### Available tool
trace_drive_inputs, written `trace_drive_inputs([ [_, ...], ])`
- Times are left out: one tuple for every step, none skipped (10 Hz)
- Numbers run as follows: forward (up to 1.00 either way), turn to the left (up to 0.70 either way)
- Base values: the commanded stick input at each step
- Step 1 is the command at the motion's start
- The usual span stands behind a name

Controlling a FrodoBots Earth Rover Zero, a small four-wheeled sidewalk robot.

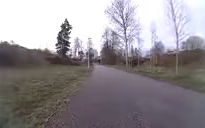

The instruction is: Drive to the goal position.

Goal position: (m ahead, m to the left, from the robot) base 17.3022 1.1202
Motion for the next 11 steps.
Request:
trace_drive_inputs([
  [0.7,0.0],
  [0.7,0.0],
  [0.7,0.0],
  [0.7,0.0],
  [0.7,0.0],
  [0.7,0.0],
  [0.7,0.0],
  [0.7,0.0],
  [0.7,0.0],
  [0.7,0.0],
  [0.7,0.0],
])
